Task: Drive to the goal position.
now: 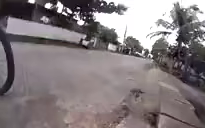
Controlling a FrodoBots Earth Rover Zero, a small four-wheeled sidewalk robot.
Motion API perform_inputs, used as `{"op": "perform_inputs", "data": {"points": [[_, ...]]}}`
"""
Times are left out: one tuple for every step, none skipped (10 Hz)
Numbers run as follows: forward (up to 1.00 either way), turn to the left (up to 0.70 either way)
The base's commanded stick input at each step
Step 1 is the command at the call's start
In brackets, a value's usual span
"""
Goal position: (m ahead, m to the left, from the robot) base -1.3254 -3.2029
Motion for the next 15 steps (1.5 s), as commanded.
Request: {"op": "perform_inputs", "data": {"points": [[0.7, -0.27], [0.7, -0.27], [0.7, -0.27], [0.7, -0.27], [0.7, -0.27], [0.7, -0.27], [0.7, -0.27], [0.7, -0.27], [0.7, -0.27], [0.0, -0.45], [0.0, -0.45], [0.0, -0.45], [0.0, -0.45], [0.0, -0.45], [0.0, -0.45]]}}
